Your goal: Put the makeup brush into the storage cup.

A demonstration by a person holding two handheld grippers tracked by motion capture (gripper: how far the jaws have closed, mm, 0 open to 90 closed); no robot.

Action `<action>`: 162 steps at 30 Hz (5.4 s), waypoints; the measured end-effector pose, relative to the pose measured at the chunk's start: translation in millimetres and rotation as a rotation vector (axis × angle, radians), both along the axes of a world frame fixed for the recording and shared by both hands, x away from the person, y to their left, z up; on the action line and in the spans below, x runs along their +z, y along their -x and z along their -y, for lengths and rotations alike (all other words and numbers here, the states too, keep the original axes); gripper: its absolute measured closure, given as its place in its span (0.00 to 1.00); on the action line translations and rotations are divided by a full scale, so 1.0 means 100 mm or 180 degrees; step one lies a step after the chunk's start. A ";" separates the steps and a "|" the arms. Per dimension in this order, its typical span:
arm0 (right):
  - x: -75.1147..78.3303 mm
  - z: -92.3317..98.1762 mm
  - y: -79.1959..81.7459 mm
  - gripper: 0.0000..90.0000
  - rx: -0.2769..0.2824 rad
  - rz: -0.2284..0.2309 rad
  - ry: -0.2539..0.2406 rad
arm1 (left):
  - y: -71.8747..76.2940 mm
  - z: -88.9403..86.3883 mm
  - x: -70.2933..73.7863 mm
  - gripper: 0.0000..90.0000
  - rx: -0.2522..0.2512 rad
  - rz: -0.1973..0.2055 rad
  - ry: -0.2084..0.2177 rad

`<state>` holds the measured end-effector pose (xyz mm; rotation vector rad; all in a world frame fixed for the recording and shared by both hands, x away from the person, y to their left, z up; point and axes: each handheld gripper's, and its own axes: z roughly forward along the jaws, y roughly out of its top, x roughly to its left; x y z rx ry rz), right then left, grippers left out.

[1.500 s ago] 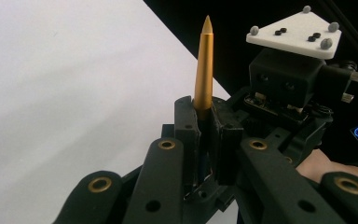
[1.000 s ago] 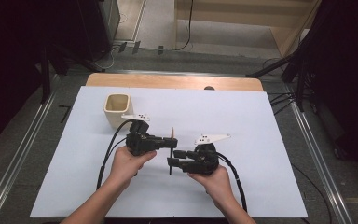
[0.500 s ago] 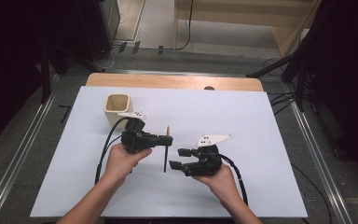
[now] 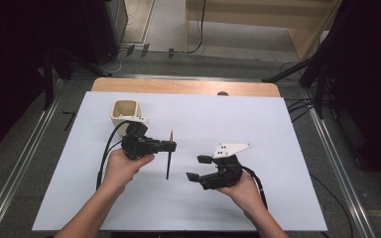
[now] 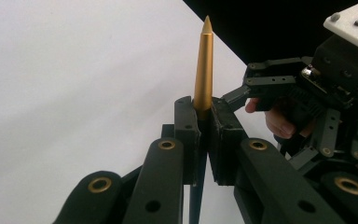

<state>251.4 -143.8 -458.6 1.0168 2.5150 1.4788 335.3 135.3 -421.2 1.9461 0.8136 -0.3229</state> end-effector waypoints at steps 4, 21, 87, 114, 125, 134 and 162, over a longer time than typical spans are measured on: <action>-0.01 0.03 0.00 0.29 -0.0006 0.0024 0.0082 | -0.01 -0.03 0.02 0.93 0.0007 0.0025 -0.0059; -0.02 0.30 0.03 0.27 -0.0104 0.0148 0.0258 | -0.03 -0.07 0.02 0.93 0.0000 -0.0001 -0.0045; -0.18 0.85 0.25 0.27 -0.0356 0.0146 0.0317 | -0.48 -0.56 0.70 0.93 0.0563 0.0330 -0.0110; -0.18 0.85 0.25 0.27 -0.0350 0.0135 0.0313 | -0.79 -0.81 0.91 0.93 0.0966 0.0449 -0.0089; -0.18 0.84 0.25 0.27 -0.0339 0.0148 0.0328 | -0.93 -0.89 0.98 0.93 0.1177 0.0619 -0.0145; -0.18 0.83 0.25 0.27 -0.0302 0.0148 0.0325 | -1.04 -0.95 0.97 0.93 0.1329 0.0725 -0.0199; -0.17 0.83 0.26 0.27 -0.0315 0.0149 0.0292 | -1.32 -1.00 0.72 0.93 0.1509 0.0734 -0.0271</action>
